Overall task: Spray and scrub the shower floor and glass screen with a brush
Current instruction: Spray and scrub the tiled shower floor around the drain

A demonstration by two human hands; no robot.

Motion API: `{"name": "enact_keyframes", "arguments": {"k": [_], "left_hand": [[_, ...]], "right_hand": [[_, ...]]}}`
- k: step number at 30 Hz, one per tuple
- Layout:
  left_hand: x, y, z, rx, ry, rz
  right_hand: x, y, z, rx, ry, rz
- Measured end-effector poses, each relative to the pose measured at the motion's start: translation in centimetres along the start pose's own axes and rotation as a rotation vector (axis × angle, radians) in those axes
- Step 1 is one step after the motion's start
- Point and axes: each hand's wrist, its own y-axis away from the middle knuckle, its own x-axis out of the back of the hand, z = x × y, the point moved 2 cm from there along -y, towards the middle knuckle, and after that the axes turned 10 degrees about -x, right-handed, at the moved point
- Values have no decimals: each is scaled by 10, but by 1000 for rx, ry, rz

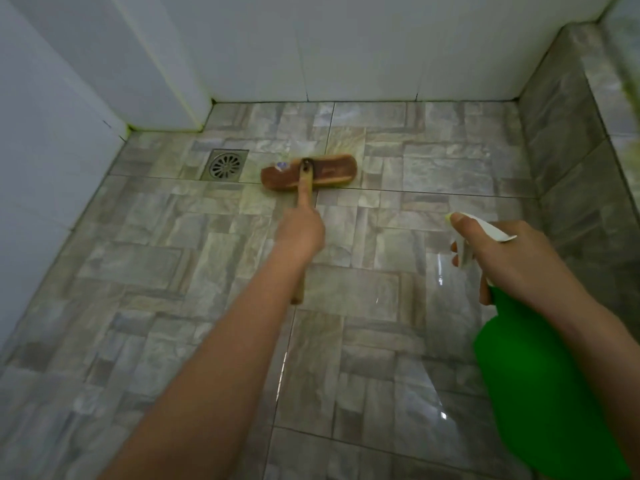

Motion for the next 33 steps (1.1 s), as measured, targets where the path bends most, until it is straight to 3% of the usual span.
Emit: {"name": "enact_keyframes", "arguments": {"k": [3,9,13,17,20,23,30,33], "left_hand": [[16,-8,-10,101,-7,-33],[-18,94,-33,47,33,-6],[25,6,-58,54,-101,61],[67,-47,-87,184,-151,-7],[41,7,-96,130,-75,86],[13,64,-97,59,-97,37],[52,-36,-92,26,-200,24],[59,-20,-75,-46,-140,35]], "right_hand": [[-3,2,-2,-3,6,-18],[-11,-1,3,4,-4,-45],[-16,-1,-2,18,9,-72],[-23,-5,-10,45,35,-87],[-29,-11,-17,71,42,-84],[-37,-19,-24,70,49,-82],[-43,-29,-35,74,-17,-34],[-33,-26,-31,38,-24,-9]]}}
